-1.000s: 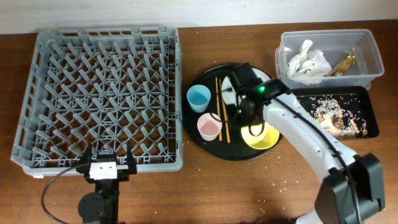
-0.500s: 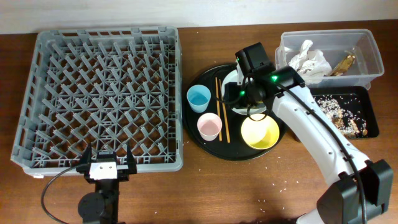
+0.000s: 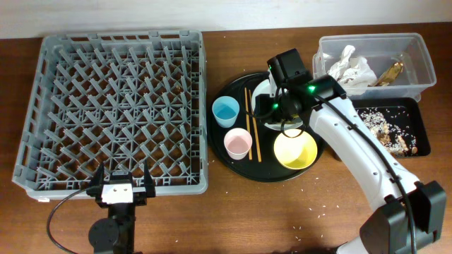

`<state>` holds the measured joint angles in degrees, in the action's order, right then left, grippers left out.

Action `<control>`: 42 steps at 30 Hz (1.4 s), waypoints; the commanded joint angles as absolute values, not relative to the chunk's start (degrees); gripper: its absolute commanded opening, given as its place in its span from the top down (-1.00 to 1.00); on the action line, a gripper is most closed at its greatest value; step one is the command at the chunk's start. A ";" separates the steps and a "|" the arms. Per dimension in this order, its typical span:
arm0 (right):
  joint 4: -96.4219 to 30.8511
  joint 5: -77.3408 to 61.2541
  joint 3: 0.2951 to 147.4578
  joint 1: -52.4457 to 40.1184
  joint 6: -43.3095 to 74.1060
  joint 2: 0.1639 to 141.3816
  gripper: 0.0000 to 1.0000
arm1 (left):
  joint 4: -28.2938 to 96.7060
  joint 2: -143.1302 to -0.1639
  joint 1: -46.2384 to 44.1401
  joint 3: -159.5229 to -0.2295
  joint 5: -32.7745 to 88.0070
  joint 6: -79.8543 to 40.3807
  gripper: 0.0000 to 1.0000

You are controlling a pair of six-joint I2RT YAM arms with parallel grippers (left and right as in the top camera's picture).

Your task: Sort waste into correct bins and load items into the dishwasher rack

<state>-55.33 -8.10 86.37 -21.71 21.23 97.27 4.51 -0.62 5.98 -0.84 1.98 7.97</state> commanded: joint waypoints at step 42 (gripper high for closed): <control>-59.59 -47.83 84.20 -4.43 8.80 84.79 0.92 | 13.85 -74.85 6.00 -49.34 52.10 -37.82 -0.99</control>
